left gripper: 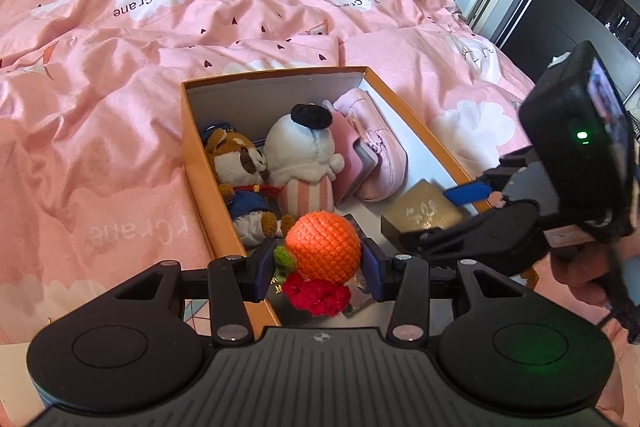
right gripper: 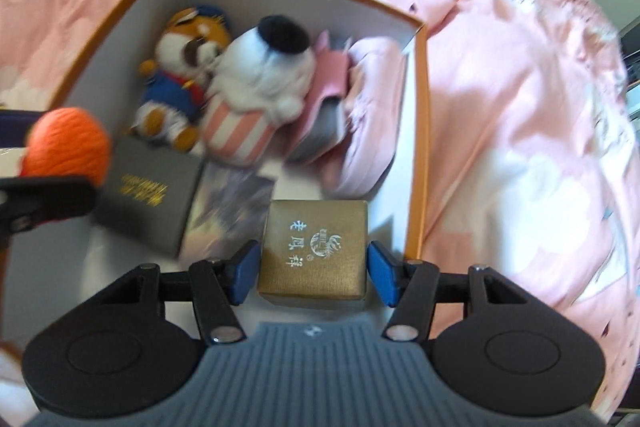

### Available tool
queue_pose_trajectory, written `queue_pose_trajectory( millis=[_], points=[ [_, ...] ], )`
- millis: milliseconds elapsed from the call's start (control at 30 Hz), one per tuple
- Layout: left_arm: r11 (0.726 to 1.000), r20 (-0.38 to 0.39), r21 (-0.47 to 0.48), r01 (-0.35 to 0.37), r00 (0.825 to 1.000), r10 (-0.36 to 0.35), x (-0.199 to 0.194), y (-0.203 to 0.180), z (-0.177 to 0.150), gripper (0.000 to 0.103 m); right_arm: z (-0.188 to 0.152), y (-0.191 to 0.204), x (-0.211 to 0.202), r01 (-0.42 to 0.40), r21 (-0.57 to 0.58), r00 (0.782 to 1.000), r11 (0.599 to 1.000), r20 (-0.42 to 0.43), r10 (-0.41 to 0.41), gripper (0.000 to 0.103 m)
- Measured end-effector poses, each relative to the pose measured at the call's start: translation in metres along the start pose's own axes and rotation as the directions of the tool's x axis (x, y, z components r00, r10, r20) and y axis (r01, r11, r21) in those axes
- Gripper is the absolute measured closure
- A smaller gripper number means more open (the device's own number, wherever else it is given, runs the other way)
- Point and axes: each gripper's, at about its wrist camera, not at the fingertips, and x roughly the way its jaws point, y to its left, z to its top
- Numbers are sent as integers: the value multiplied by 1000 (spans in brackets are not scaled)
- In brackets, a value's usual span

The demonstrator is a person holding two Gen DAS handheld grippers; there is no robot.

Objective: Organize objects
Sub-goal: 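Lower the gold box into the box and open the right tool while the left tool carries the fruit over, then withdraw the right tool while the left tool holds the orange fruit above the box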

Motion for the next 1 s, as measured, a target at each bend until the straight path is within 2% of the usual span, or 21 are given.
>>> queue_pose_trajectory(
  millis=[167, 300, 500, 600, 667, 767, 933, 1000],
  points=[
    [1000, -7, 6, -3, 1000, 3, 4, 2, 1, 52, 10, -2, 22, -6, 35, 1000, 999, -15, 6, 42],
    [1000, -7, 25, -3, 1000, 3, 8, -1, 3, 52, 14, -5, 26, -24, 15, 999, 1000, 22, 24, 42],
    [999, -19, 52, -3, 1000, 4, 15, -7, 5, 52, 12, -11, 21, -68, -111, 996, 992, 48, 74, 37],
    [998, -28, 60, -1, 1000, 3, 18, -9, 5, 52, 6, -15, 14, -102, -197, 993, 975, 44, 112, 44],
    [998, -33, 70, -3, 999, 6, 20, -11, 6, 52, 1, -15, 11, -117, -282, 991, 952, 24, 129, 52],
    [996, -43, 86, -6, 999, 10, 23, -14, 6, 52, -14, -10, 13, -117, -423, 992, 899, -17, 121, 55],
    [992, -63, 127, 1, 998, 7, 30, -23, 6, 52, -33, 7, 23, -61, -652, 997, 756, -9, 73, 70],
    [990, -74, 140, 6, 997, 4, 33, -25, 6, 52, -36, 8, 30, -48, -695, 998, 718, -11, 55, 71]
  ],
)
